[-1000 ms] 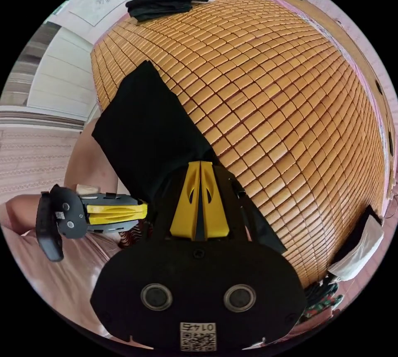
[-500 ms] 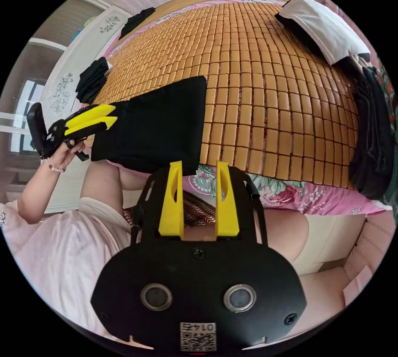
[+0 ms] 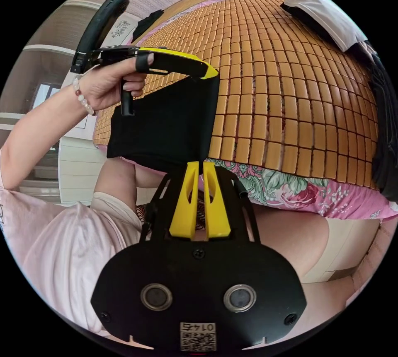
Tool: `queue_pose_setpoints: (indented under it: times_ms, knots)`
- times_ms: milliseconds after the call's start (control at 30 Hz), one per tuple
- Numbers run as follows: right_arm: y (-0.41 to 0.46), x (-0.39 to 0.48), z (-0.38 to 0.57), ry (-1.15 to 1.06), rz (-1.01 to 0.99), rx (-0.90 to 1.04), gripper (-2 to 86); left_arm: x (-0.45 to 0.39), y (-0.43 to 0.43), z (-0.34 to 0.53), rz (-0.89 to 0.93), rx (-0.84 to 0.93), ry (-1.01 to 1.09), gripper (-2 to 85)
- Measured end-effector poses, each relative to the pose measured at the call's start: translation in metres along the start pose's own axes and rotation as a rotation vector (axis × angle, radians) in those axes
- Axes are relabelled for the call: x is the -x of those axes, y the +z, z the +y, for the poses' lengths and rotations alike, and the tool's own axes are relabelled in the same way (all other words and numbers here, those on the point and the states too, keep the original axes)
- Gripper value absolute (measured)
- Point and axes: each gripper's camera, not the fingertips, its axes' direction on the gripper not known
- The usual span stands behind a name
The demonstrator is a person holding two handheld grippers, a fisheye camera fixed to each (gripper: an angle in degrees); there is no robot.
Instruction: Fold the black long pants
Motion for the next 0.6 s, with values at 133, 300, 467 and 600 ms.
queue_pose_setpoints:
  times_ms: [133, 300, 467, 600]
  knots:
    - [-0.030, -0.008, 0.025, 0.010, -0.001, -0.060, 0.8, 0.007, 0.013, -0.012, 0.104, 0.071, -0.010, 1.3]
    - [-0.086, -0.017, 0.056, 0.032, 0.031, -0.169, 0.7, 0.008, -0.018, -0.024, 0.210, -0.036, 0.000, -0.3]
    - [-0.162, -0.005, 0.087, -0.012, 0.043, -0.350, 0.8, 0.014, -0.084, -0.025, 0.348, -0.262, 0.065, -0.6]
    - [-0.186, 0.045, 0.085, -0.221, -0.044, -0.379, 0.8, 0.039, -0.127, 0.007, 0.325, -0.370, 0.107, -0.6]
